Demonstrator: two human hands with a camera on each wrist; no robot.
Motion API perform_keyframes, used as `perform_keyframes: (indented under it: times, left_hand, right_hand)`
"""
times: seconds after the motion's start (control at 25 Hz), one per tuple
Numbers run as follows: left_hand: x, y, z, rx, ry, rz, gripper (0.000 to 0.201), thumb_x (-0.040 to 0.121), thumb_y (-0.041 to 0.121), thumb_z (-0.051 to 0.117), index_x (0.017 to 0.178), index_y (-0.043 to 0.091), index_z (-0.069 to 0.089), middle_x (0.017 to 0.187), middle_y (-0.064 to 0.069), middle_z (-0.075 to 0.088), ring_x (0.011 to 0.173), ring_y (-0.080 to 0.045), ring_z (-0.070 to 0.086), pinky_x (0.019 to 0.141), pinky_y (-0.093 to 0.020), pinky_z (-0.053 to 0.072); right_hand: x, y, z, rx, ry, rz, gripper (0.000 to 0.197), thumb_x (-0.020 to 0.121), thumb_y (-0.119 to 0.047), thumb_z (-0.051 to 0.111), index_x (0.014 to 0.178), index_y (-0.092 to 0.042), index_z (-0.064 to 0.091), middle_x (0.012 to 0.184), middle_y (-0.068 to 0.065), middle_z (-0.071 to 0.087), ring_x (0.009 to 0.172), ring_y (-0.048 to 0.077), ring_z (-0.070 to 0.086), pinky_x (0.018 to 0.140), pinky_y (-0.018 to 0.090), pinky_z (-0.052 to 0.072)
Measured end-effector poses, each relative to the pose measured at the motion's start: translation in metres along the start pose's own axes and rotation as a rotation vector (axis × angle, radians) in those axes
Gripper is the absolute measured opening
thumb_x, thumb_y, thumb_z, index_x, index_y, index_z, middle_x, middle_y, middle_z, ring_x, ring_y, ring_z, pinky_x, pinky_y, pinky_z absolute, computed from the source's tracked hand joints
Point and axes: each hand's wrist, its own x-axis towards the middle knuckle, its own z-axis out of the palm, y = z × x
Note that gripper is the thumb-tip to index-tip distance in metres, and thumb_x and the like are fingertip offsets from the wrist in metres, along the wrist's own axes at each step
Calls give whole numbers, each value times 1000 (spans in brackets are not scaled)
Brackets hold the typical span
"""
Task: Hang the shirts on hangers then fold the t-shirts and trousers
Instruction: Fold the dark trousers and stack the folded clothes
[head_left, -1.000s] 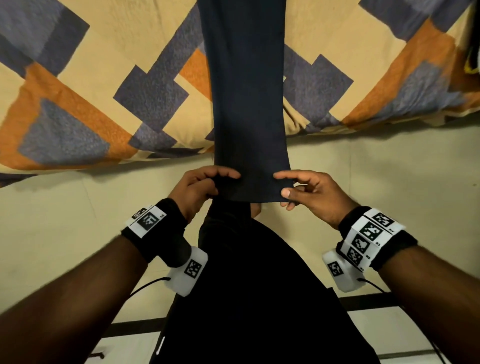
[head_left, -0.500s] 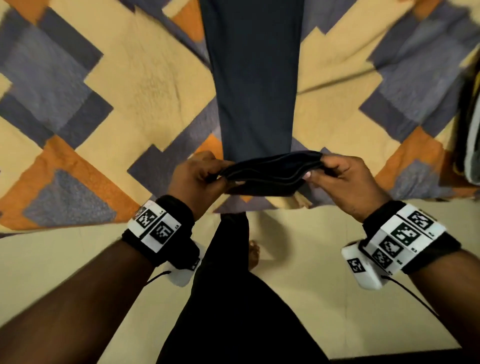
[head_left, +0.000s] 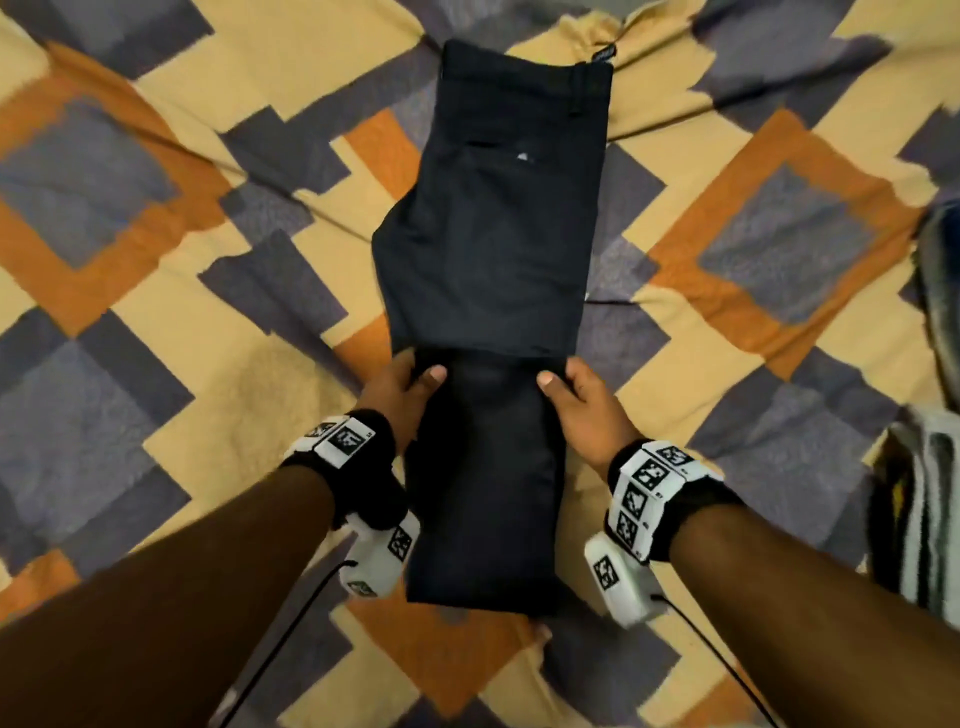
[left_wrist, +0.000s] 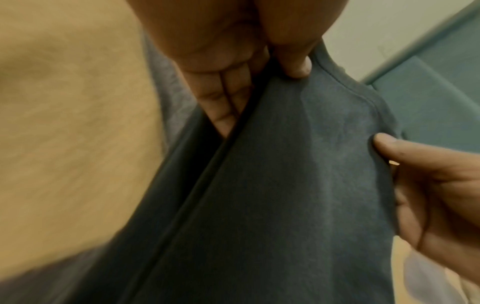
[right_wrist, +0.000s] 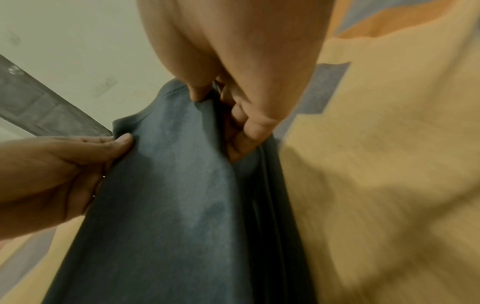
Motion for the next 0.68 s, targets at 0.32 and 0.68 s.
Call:
perform_keyframes:
  times: [0.32,0.68]
  left_hand:
    - [42,54,-12,-82,232,-82,31,89,40,60,106,28,37,90,4,54,74,-17,57,69,-35,52]
    - [-138,-59,31,54,29,-340,46,80,9,73,113,29,47,99,13,59,88,0,56,68,-3,39]
  right_hand:
    - [73,-70,-24,177,-47,307,12,98,-30,52,87,-26,51,86,1,58,68,16,58,65,31,49]
    - [-102,71,-8,-46,-321,409,64,79,-20,78,135,-12,50,131,3,60,124,17,52,104,39,45]
